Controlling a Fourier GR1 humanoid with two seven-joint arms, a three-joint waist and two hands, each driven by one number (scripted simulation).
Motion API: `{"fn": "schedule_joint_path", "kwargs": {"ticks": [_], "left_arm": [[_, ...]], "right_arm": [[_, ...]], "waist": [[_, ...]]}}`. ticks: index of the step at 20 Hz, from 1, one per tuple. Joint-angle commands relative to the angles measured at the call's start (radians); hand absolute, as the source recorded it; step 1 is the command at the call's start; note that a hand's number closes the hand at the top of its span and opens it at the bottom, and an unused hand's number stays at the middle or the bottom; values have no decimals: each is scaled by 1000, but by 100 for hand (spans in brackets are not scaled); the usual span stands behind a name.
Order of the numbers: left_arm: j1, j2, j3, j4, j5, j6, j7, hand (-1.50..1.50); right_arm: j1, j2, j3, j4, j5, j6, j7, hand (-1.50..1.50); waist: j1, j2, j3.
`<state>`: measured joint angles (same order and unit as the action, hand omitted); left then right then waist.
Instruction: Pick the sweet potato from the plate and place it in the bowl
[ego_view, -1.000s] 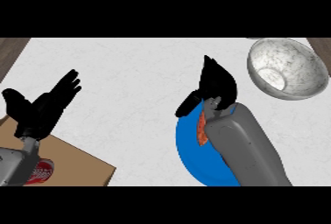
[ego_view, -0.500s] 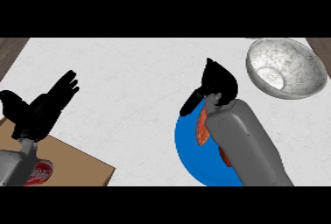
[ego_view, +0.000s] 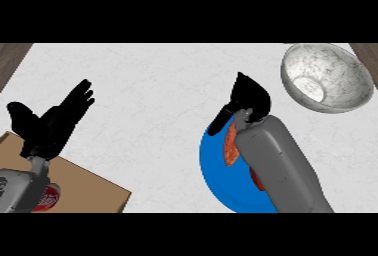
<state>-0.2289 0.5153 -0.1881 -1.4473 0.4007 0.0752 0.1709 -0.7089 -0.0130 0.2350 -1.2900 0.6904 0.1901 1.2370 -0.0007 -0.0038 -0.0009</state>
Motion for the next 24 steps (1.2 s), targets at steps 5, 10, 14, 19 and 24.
{"fn": "schedule_joint_path", "kwargs": {"ticks": [5,10,14,19,24], "left_arm": [[-13,-31,9,9,-18,0,1,0],[-13,-3,39,10,-8,-32,28,0],[3,8,60,-58,6,-40,54,0],[7,-44,37,-9,-43,-23,24,0],[-34,-47,60,16,-50,-47,29,0]], "right_arm": [[-50,12,-60,73,-26,28,205,-150],[66,12,14,48,-20,-27,182,-150],[57,12,-5,71,-14,-10,182,-150],[127,12,26,106,-7,-83,123,-150],[107,12,-13,129,-16,-58,121,-150]], "waist": [[3,4,0],[-1,3,0],[5,-1,1],[2,2,1],[1,4,1]]}}
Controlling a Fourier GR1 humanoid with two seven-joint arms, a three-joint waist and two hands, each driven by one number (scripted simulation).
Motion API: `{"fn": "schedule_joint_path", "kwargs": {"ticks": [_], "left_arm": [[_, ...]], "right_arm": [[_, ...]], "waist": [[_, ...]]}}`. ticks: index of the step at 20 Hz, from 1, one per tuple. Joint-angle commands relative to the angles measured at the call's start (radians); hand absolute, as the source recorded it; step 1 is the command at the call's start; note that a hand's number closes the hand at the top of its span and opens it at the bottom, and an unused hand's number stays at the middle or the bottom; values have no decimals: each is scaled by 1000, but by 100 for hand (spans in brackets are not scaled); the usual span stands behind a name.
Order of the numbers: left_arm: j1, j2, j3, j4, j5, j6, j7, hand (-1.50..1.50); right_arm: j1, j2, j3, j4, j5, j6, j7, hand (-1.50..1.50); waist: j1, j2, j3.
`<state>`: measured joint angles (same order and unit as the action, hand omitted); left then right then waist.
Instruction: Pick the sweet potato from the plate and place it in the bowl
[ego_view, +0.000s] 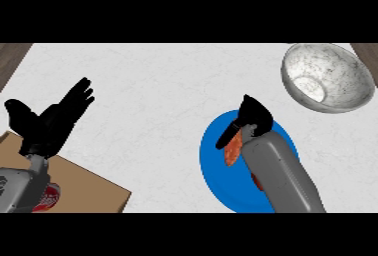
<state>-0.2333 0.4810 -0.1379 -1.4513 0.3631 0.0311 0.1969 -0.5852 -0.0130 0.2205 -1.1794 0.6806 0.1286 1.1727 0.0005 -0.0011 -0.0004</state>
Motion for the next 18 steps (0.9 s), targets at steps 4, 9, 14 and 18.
{"fn": "schedule_joint_path", "kwargs": {"ticks": [4,9,14,18], "left_arm": [[9,-41,-18,-79,-41,36,63,0],[-32,-33,36,11,-56,-13,33,0],[76,-34,66,-58,-54,-66,5,0],[50,-38,98,-70,-45,-77,55,0]], "right_arm": [[6,0,-60,54,5,7,91,-150],[8,12,88,62,-13,-67,124,150],[39,-9,-5,39,93,-43,17,150],[-11,-24,-43,90,104,-53,-27,150]], "waist": [[2,0,1],[5,2,0],[2,-1,0],[4,0,0]]}}
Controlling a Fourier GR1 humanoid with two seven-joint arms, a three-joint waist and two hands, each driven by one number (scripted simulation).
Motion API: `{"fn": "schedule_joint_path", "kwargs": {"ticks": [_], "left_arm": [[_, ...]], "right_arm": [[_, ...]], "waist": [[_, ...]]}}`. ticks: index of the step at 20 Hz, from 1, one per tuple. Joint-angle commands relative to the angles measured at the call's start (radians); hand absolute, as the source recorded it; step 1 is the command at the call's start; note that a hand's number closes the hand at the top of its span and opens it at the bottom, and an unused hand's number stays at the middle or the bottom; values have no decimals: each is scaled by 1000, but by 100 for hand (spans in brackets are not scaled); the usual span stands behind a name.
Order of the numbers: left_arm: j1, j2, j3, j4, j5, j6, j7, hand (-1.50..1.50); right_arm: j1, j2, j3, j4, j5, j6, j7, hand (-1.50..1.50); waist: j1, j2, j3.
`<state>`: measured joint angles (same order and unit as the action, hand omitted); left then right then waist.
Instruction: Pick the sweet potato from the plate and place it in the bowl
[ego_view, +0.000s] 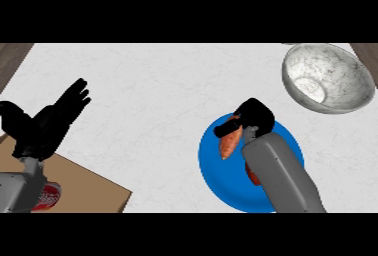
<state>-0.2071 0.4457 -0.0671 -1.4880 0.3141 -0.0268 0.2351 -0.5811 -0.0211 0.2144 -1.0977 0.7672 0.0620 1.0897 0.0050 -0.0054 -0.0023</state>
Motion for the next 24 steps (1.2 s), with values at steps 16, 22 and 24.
{"fn": "schedule_joint_path", "kwargs": {"ticks": [16,22,24], "left_arm": [[38,-29,80,10,-33,-1,7,0],[67,-27,76,3,-32,-27,-19,0],[62,-22,82,-1,-34,-25,-20,0]], "right_arm": [[248,-620,-76,-154,-133,260,-768,150],[315,-934,-264,-93,-254,297,-1238,150],[365,-999,-327,-36,-279,262,-1406,150]], "waist": [[-94,-5,11],[-71,1,8],[-61,3,8]]}}
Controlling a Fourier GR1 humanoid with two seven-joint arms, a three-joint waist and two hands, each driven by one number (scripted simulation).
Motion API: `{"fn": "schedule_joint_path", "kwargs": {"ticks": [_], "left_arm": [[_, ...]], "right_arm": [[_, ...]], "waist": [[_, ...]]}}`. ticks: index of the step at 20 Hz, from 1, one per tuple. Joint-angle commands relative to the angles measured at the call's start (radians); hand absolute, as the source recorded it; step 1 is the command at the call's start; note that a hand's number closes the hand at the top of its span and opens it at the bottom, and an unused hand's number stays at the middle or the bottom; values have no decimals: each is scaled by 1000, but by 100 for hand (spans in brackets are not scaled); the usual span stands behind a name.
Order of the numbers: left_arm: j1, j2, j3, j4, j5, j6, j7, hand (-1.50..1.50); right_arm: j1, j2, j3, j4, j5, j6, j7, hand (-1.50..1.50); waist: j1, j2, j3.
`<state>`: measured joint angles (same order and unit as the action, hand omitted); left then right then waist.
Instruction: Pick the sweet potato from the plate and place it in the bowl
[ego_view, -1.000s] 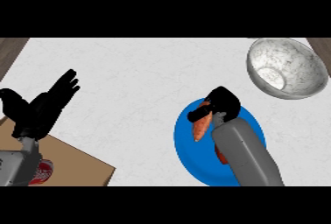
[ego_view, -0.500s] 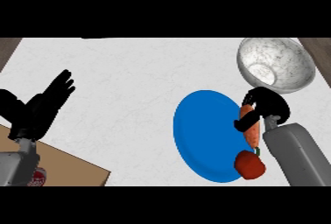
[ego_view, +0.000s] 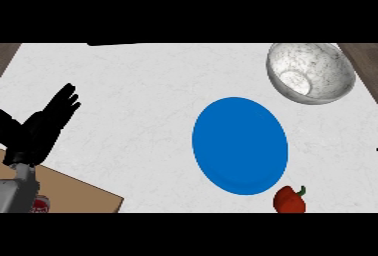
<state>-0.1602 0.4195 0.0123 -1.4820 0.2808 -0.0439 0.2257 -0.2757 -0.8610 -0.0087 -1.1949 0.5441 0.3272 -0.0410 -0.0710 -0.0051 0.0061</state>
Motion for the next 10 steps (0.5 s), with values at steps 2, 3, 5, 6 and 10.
{"fn": "schedule_joint_path", "kwargs": {"ticks": [2,3,5,6,10], "left_arm": [[-15,-2,-8,-17,-13,5,10,0],[-24,7,-8,-17,-7,-10,23,0],[-30,-32,-35,21,-39,-5,-32,0],[-71,4,-2,-9,8,-19,52,0],[-46,-11,-6,20,-18,-53,-3,0]], "right_arm": [[60,-258,-171,116,-96,50,-398,150],[108,-279,-190,163,-84,18,-480,150],[82,-344,-234,241,-82,26,-568,150],[126,-382,-264,237,-95,32,-625,150],[89,-435,-328,277,-110,77,-660,150]], "waist": [[28,3,-2],[31,4,-2],[50,9,-4],[39,4,-4],[61,4,-6]]}}
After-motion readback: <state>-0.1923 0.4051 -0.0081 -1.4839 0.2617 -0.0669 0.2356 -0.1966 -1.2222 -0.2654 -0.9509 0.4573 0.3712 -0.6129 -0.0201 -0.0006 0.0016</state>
